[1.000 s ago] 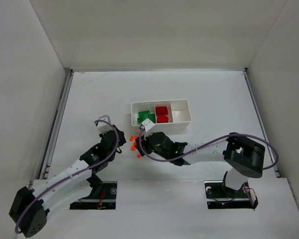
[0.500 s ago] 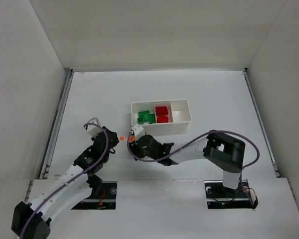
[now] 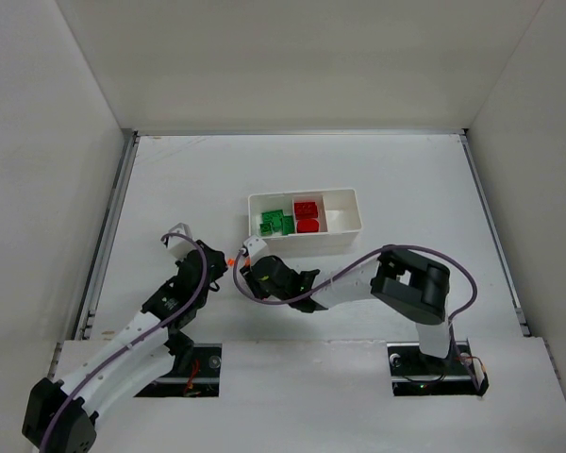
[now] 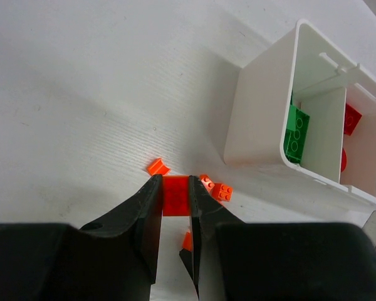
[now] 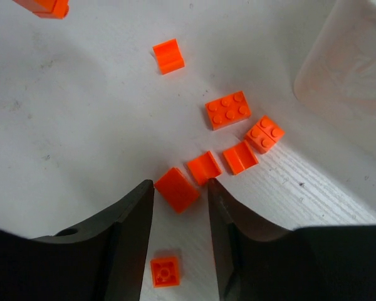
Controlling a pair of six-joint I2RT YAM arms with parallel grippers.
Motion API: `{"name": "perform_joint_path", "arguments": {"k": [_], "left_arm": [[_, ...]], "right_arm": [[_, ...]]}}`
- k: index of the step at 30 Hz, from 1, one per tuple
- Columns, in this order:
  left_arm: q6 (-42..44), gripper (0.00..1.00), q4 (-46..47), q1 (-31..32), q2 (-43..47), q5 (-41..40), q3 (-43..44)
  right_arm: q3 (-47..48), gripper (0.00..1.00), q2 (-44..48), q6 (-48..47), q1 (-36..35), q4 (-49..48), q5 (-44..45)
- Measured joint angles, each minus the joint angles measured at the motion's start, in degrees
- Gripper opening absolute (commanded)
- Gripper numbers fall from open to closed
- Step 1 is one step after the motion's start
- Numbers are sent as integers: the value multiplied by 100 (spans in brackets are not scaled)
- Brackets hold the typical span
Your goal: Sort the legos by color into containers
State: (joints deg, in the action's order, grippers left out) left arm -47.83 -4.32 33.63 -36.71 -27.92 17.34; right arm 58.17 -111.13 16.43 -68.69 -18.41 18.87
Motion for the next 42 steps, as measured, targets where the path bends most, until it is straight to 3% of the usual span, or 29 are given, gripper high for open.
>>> {"name": "perform_joint_path", "arguments": {"k": [3, 6, 10, 17, 26, 36, 39, 42], "left_arm": [[0, 13, 28, -13, -4, 9, -9], [17, 13, 33, -37, 0, 13, -11], [39, 13, 55, -35, 7, 13, -9], [46, 13, 214, 177, -310, 11, 7], [153, 14, 922, 931, -1561, 2, 608], [501, 14, 1941, 1508, -3139, 46, 1740], [588, 14, 2201, 1585, -3574, 101, 2111], [667, 14, 2404, 1622, -3993, 170, 2461]], "right_arm": [[52, 30, -42, -4, -2, 20, 46], [55, 26, -35, 2, -2, 42, 83], [-109, 25, 203, -2, -20, 44, 87], [-927, 25, 1755, -20, -11, -170, 87], [-1716, 24, 3379, -13, 1440, -417, 334], [-1934, 23, 3309, 149, 2413, -426, 977], [-1932, 29, 3139, 177, 2494, -380, 1272], [-1932, 48, 3010, 227, 2542, -284, 1464]]}}
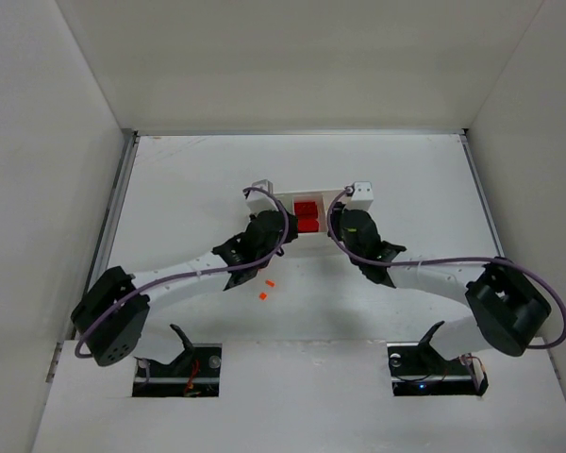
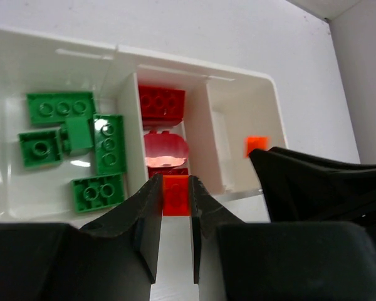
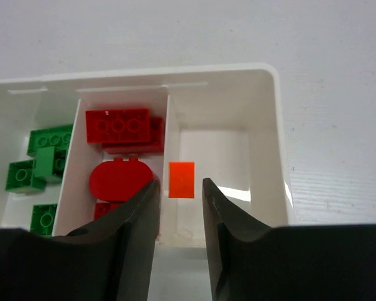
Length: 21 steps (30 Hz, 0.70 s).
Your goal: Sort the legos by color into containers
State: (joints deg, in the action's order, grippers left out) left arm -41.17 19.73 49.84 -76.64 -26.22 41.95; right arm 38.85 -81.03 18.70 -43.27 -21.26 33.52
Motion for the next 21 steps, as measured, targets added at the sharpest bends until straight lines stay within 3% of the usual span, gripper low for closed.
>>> {"name": "perform_joint_path", "arguments": {"k": [2, 4, 13, 17, 21], "left_arm": [[44, 14, 98, 9, -269, 52, 234], [92, 14, 155, 9, -518, 103, 481], [203, 17, 391, 87, -1631, 389, 1574], [227, 26, 404, 160, -2227, 544, 2074], [256, 43, 393, 184, -2653, 647, 2428]], "right_arm": [[0, 56, -11, 31, 9, 46, 79], [0, 57, 7, 59, 28, 42, 131], [-535, 50, 1202, 437, 306, 70, 588], [-938, 48, 1950, 817, 686, 142, 752], [-1139, 48, 2297, 1121, 898, 195, 741]]}}
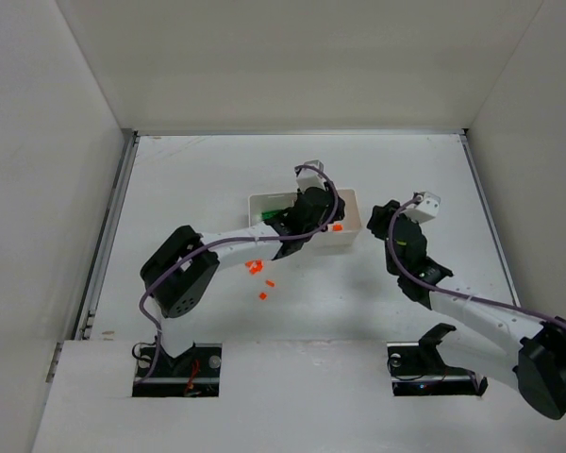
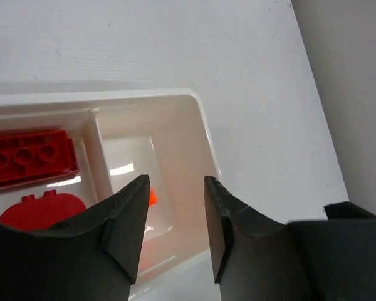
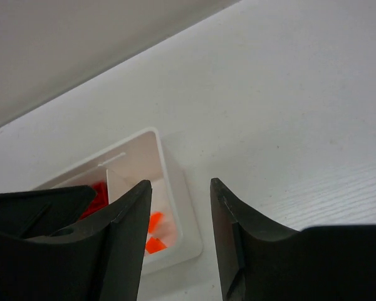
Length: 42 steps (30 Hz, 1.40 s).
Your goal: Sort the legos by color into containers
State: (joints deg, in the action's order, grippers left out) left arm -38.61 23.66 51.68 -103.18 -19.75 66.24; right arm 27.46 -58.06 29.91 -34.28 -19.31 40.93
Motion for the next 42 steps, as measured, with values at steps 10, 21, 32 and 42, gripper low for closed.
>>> {"name": "perform_joint_path", "arguments": {"k": [10, 21, 32, 42], "left_arm": [[129, 62, -33, -98, 72, 192, -24], [24, 55, -940, -887, 4260, 31, -3060], [-173, 50, -2439, -1572, 5193, -389, -4354], [-173, 48, -1950, -1805, 4030, -343, -4439]], "right_arm": [[-37, 33, 35, 0, -374, -50, -216], [560, 38, -1499, -1209, -2426, -538, -1475], [1088, 45, -2542, -1694, -2979, -555, -2315], [1574, 53, -3659, -1862, -3150, -149, -3174]]}}
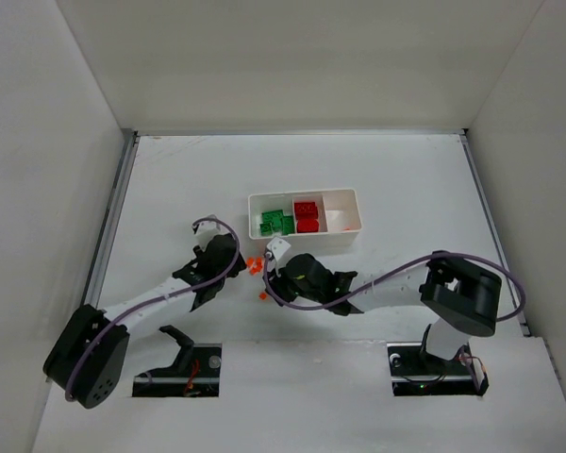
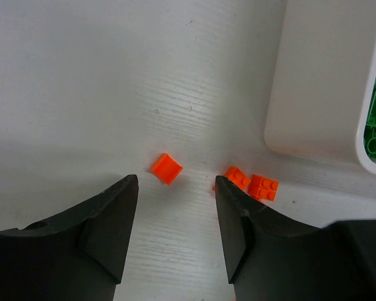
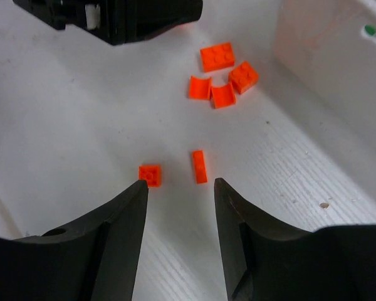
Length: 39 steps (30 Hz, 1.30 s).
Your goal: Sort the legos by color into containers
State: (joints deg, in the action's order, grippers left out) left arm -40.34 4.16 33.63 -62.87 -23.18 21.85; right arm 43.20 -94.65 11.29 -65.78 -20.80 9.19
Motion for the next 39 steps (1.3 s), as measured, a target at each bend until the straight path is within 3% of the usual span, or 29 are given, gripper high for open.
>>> {"name": "perform_joint_path", "arguments": {"k": [10, 19, 23, 28, 32, 36, 39], "left_arm": [[35, 43, 411, -35, -579, 15, 0], [48, 31, 726, -74, -844, -142, 4], [44, 25, 682, -87, -898, -173, 48], [39, 19, 560, -111, -929, -219, 101], [42, 20, 428, -92, -935, -282, 146], [44, 35, 302, -26, -1038, -363, 273], [44, 38, 260, 22, -1113, -428, 352]], "right_arm": [[61, 51, -98, -81, 4, 212, -151], [61, 51, -98, -83, 4, 236, -170], [61, 61, -98, -76, 20, 238, -173], [61, 63, -98, -85, 131, 238, -197], [61, 65, -101, -81, 245, 236, -223], [61, 65, -107, -76, 308, 236, -299], [61, 59, -107, -57, 308, 236, -404]]}}
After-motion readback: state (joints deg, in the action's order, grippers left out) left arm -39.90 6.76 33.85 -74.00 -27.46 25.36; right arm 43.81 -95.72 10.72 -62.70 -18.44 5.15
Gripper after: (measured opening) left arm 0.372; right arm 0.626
